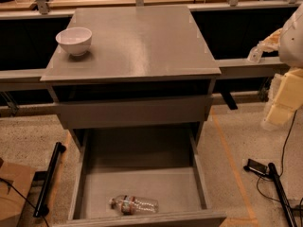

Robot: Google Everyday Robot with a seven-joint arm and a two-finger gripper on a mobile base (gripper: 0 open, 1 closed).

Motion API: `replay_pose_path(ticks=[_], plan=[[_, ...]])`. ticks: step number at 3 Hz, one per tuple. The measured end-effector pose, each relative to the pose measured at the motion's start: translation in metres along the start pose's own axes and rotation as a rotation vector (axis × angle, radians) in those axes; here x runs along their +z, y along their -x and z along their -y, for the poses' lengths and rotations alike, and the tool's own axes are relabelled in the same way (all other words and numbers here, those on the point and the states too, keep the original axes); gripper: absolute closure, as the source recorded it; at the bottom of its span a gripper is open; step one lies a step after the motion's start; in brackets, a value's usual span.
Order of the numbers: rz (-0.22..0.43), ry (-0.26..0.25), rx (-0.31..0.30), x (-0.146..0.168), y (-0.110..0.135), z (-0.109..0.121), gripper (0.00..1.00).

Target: Pick water bottle from middle drawer and place on counter

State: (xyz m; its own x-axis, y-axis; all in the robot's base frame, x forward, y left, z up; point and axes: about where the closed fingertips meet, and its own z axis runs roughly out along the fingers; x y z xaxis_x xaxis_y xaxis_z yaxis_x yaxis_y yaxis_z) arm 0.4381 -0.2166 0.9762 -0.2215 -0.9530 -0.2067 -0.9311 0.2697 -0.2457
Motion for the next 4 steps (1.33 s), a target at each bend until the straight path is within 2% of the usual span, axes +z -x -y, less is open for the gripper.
replay_pose_path(ticks=[1,2,3,4], plan=[[0.0,0.0,0.0,0.0,0.0,0.0,0.0],[-0.002,-0.022,-0.032,0.02,0.002,0.009,0.0],[0.012,-0.018,0.015,0.071,-0.011,0.023,0.0],[0.024,-0.031,0.019,0.079,-0.009,0.03,0.0]])
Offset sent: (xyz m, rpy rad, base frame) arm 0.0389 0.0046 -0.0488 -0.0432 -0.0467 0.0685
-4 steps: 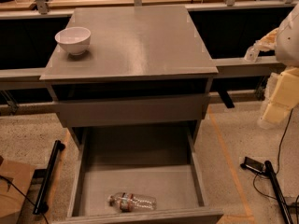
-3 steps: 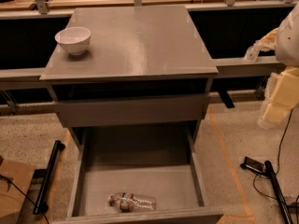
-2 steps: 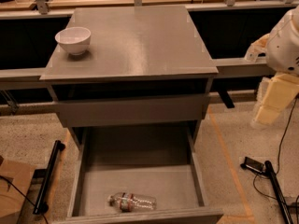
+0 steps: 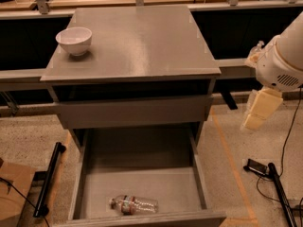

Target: Pick water bottle from middle drawer and place on counter

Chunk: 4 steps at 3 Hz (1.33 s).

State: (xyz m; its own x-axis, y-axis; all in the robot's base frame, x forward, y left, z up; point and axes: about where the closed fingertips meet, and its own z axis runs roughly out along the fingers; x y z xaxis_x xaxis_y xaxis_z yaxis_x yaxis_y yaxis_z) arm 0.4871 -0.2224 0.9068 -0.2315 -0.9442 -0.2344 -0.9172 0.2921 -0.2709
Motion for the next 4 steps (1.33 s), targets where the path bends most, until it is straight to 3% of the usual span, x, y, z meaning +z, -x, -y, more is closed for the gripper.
replay_pose_path(ticks=[1,2,3,4], plan=[[-0.019,0.022,0.003,0.005,0.0,0.001,0.0],[0.043,0.087,0.085,0.037,0.005,-0.026,0.0],[0.17,0.18,0.168,0.098,0.023,-0.077,0.0],[0.266,0.256,0.182,0.169,0.05,-0.116,0.0]])
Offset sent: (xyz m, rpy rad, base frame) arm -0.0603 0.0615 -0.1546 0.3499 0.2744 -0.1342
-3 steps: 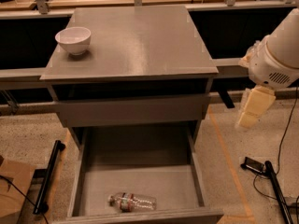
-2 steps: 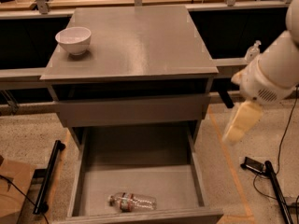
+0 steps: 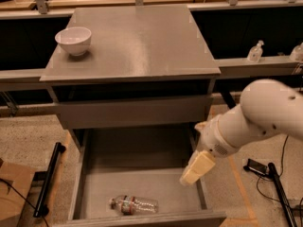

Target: Pick water bottle from middle drawer and place on counter

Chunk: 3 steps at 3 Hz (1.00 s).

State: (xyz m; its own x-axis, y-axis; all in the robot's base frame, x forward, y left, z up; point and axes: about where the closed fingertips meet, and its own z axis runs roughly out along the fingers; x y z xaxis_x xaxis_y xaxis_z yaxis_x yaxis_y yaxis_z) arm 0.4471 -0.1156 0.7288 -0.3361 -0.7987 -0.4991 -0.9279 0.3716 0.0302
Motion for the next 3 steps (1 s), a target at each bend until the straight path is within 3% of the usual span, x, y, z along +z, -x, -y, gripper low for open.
replay_pose_path(ticks=[1,2,3], plan=[[0.02,-0.028,0.0,0.006,0.004,0.006,0.0],[0.01,-0.02,0.055,0.016,-0.005,0.007,0.0],[0.06,-0.017,0.084,0.056,-0.001,0.015,0.0]])
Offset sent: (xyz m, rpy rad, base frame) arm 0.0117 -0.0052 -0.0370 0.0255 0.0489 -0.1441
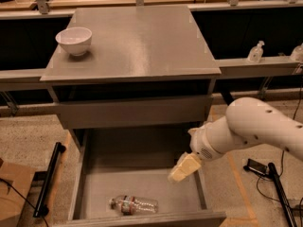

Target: Pick water bottle from middle drawer and place on counter

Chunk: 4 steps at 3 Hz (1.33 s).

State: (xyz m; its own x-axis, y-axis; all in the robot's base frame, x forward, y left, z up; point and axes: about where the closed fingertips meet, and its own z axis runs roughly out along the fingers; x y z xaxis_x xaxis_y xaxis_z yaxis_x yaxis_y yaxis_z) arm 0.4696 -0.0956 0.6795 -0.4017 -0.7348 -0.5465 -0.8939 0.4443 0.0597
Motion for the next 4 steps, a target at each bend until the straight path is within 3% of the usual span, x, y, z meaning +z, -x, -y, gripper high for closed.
replay_pose_path(ticks=[1,2,3,4], plan=[[0.081,-0.015,0.025,0.055,0.01,0.022,0.0],[0.162,0.007,0.099,0.115,0.015,0.039,0.0],[0.168,0.025,0.123,0.133,0.008,0.039,0.0],[0.125,0.022,0.115,0.145,0.003,0.039,0.0]])
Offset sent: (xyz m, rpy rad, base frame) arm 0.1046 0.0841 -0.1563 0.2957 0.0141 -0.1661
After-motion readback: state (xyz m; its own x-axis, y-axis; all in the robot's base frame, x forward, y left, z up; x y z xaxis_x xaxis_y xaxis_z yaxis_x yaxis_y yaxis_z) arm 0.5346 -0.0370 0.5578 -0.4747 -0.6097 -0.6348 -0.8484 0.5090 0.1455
